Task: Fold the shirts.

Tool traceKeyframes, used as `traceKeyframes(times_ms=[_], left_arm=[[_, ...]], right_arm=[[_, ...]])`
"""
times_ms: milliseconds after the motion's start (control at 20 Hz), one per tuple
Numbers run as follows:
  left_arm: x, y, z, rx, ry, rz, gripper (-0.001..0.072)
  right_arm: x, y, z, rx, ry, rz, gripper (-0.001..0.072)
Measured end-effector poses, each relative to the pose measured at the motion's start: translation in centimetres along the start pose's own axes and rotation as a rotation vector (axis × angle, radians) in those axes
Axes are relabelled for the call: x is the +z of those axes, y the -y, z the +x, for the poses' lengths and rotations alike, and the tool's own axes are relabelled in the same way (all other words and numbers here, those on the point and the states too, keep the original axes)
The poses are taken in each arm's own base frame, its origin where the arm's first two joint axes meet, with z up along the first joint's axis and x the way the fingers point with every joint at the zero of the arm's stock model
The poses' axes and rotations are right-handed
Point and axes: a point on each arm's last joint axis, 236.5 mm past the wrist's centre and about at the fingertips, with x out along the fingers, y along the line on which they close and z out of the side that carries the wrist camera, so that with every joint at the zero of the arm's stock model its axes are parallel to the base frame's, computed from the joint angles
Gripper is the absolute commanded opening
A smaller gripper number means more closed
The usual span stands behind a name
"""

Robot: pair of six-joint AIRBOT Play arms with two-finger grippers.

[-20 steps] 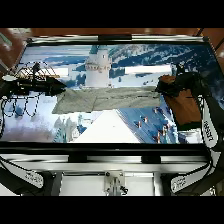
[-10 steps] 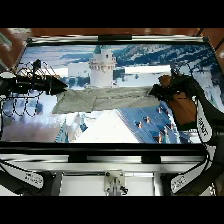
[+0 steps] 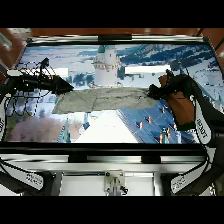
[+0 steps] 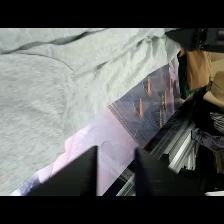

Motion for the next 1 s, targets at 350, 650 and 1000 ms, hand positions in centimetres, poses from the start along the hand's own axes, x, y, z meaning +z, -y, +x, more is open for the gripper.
traceKeyframes(times_ms=[350,650,1000], left_arm=[[-0.4,4.0,8.2,0.024,-0.023,0.037,0.0032],[-4.5,10.6,18.3,0.013,-0.085,0.122,0.0032],[-8.3,15.5,25.6,0.014,-0.058,0.153,0.0031]], right_arm=[[-0.3,-7.6,-12.2,0.064,0.122,-0.162,0.0069],[-5.4,-13.9,-21.0,0.116,0.156,-0.286,0.0069],[-10.6,-18.4,-28.3,0.172,0.238,-0.352,0.0069]])
